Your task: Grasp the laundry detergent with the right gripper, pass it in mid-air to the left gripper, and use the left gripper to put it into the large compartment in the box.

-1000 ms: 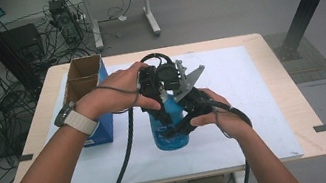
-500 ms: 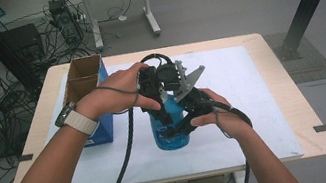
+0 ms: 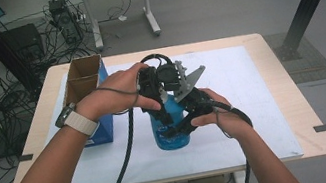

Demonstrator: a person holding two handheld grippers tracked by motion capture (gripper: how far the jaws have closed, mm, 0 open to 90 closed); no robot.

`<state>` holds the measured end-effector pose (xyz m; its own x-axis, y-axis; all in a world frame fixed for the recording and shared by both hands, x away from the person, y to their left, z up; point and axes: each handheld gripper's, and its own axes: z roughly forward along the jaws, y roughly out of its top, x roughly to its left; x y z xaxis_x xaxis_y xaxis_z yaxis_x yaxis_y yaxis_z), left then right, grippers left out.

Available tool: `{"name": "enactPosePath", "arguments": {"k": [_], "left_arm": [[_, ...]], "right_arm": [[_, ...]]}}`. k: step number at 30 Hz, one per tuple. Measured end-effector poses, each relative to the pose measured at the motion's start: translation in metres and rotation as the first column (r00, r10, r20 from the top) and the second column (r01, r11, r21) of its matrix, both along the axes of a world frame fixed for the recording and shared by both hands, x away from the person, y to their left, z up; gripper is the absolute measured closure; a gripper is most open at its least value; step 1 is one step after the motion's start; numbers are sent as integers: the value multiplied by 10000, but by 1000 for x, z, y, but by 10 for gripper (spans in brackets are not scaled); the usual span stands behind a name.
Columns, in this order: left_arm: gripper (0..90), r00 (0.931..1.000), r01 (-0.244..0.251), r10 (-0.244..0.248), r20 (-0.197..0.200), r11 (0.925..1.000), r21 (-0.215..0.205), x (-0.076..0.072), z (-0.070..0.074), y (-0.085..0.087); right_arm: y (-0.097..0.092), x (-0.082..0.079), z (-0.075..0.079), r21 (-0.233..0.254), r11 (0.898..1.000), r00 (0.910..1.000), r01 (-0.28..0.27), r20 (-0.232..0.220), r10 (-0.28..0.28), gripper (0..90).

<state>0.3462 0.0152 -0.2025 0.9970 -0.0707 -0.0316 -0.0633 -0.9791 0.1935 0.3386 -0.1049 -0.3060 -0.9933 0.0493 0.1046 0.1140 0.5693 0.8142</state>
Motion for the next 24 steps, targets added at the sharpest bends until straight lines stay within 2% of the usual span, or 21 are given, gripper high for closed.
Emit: {"name": "enactPosePath", "arguments": {"k": [8, 10, 12, 24], "left_arm": [[381, 10000, 7, -7, -21, 10000, 13, 0, 0, 1], [381, 10000, -7, 7, -3, 10000, -11, 0, 0, 1], [380, 10000, -13, 13, -22, 10000, -22, 0, 0, 2], [380, 10000, 28, -28, 37, 10000, 25, -2, -1, 1]], "right_arm": [[1, -1, 0, 87, 9999, 9998, -110, -165, 112, 437], [1, 0, 0, 36, 9999, 9999, -109, -40, 109, 437], [1, -1, 0, 82, 9999, 9998, -124, -164, 125, 437], [1, -2, 0, -30, 10000, 10000, -42, 43, 42, 437]]}}
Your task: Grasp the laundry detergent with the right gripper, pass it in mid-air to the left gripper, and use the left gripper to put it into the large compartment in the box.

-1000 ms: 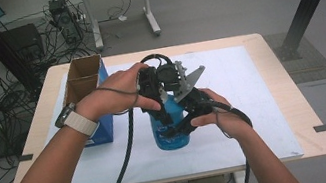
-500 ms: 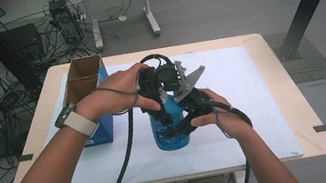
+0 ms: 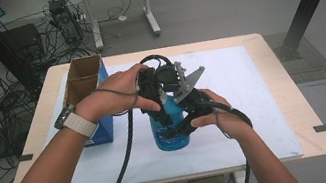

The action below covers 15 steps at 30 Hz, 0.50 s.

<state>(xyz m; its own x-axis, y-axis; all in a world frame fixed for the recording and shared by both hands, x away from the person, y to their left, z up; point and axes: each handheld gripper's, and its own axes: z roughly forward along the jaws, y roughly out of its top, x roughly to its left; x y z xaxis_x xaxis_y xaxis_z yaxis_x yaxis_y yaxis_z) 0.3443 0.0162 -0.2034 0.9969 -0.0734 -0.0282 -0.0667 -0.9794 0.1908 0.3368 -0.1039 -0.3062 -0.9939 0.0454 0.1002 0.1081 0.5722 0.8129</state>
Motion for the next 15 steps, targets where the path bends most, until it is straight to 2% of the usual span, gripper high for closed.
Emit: {"name": "enactPosePath", "arguments": {"k": [5, 6, 9, 11, 15], "left_arm": [[380, 10000, 5, -5, -17, 10000, -37, 0, 0, 0], [380, 10000, 12, -12, -4, 10000, -30, 0, 0, -1], [380, 10000, 34, -33, 40, 10000, -59, 0, 1, 0], [380, 10000, 5, -5, -1, 10000, -76, 0, 1, 0], [380, 10000, -29, 29, 13, 10000, -77, 0, 1, 0]], "right_arm": [[0, 0, 0, -21, 10000, 10000, 44, 65, -44, 437], [-1, -2, 0, 51, 10000, 9999, -29, -156, 30, 437], [-1, 0, 0, -3, 10000, 9999, 59, 93, -59, 436], [-2, -1, 1, 21, 10000, 10000, -47, -54, 47, 437], [-1, 0, 2, -19, 10000, 10000, -29, 40, 29, 437]]}}
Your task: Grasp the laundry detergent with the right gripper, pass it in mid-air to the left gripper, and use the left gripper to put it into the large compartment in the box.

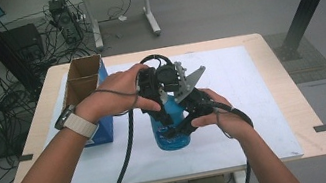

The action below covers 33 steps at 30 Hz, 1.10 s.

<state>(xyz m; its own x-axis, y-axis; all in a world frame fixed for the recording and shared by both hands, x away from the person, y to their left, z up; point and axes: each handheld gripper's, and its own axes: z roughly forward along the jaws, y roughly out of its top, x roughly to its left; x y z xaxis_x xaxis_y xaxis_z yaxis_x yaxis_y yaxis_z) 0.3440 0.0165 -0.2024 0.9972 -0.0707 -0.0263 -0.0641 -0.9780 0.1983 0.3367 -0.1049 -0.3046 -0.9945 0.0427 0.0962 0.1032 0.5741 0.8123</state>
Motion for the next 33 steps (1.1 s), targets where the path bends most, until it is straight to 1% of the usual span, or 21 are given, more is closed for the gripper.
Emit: {"name": "enactPosePath", "arguments": {"k": [3, 7, 8, 10, 11, 12, 13, 14, 15, 17, 19, 20, 21, 22, 27, 28, 30, 31, 33], "left_arm": [[380, 10000, 36, -36, 0, 10000, 30, 1, 0, 0], [380, 10000, -10, 10, -16, 10000, 14, 0, -1, 1], [380, 10000, -3, 3, -19, 10000, 11, 0, -1, 1], [380, 10000, 24, -24, 5, 10000, 25, 1, -1, 1], [380, 10000, 8, -8, -4, 10000, 51, 0, -1, 1], [380, 10000, 15, -15, 16, 10000, 36, 0, -1, 1], [380, 10000, -8, 8, -8, 10000, 25, 0, -2, 2], [380, 10000, 12, -12, 10, 10000, 26, 1, -2, 2], [380, 10000, 20, -20, 19, 10000, 18, 0, -2, 2], [380, 10000, 17, -17, 12, 10000, 4, 0, -2, 2], [380, 10000, 17, -17, 16, 10000, 19, 0, -2, 2], [380, 10000, -7, 7, -3, 10000, 15, 0, -2, 2], [380, 10000, 9, -9, 2, 10000, 19, 0, -3, 2], [380, 10000, 17, -17, 9, 10000, 23, 0, -3, 2], [380, 10000, 33, -33, 27, 10000, -44, 0, -2, 3], [380, 10000, -44, 44, -1, 9999, -107, -1, -3, 3], [380, 10000, 52, -51, 53, 10000, -65, 0, -2, 3], [380, 10000, 32, -32, 39, 10000, -57, -1, -2, 3], [380, 10000, 56, -56, 48, 10000, -35, 0, -2, 3]], "right_arm": [[0, 0, 0, 4, 10000, 9999, -44, -104, 44, 437], [1, 0, 0, -35, 10000, 10000, -13, 11, 13, 437], [1, 0, 0, -11, 10000, 9999, -54, -87, 53, 437], [2, 0, 0, -17, 10000, 10000, -42, -69, 42, 437], [2, -1, 0, -18, 10000, 9999, -27, -141, 27, 437], [2, 0, -1, -103, 9999, 10000, 39, 31, -39, 437], [2, 0, 0, -141, 9999, 10000, 24, -15, -24, 437], [2, -1, 0, -103, 9999, 9998, -45, -209, 42, 437], [2, -1, 0, -124, 9999, 9997, -36, -231, 33, 437], [2, -1, 0, -125, 9999, 9999, -20, -141, 18, 437], [2, -1, 0, -150, 9999, 9998, -36, -215, 32, 437], [3, 0, 0, -213, 9998, 10000, 43, 0, -43, 437], [3, 0, 0, -208, 9998, 10000, 41, 1, -41, 437], [2, -2, 0, -164, 9999, 9998, -32, -216, 28, 437], [2, -2, 1, -228, 9997, 9999, -48, -157, 45, 437], [2, -2, 1, -238, 9997, 9999, -38, -162, 34, 437], [3, -1, 1, -227, 9997, 10000, -38, -73, 37, 437], [2, -2, 1, -274, 9996, 9999, -43, -169, 39, 437], [2, -2, 1, -250, 9997, 9999, -54, -140, 50, 437]]}}
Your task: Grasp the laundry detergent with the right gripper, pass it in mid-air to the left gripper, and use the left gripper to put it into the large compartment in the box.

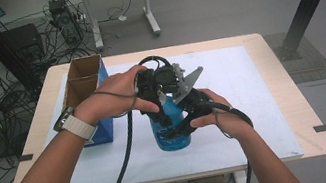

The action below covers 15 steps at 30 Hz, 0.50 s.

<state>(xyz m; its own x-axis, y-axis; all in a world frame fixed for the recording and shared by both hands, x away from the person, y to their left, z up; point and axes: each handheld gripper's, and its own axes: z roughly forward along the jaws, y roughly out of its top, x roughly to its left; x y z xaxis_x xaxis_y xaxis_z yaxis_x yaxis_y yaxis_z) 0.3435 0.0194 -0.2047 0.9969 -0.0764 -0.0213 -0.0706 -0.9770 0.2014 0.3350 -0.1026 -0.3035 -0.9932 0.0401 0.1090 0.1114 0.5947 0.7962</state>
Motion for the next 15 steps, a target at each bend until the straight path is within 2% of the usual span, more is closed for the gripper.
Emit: {"name": "enactPosePath", "arguments": {"k": [15], "left_arm": [[380, 10000, -37, 37, -15, 10000, 12, 0, -1, -1]], "right_arm": [[-1, 0, -1, -51, 10000, 10000, 11, -44, -11, 437]]}}
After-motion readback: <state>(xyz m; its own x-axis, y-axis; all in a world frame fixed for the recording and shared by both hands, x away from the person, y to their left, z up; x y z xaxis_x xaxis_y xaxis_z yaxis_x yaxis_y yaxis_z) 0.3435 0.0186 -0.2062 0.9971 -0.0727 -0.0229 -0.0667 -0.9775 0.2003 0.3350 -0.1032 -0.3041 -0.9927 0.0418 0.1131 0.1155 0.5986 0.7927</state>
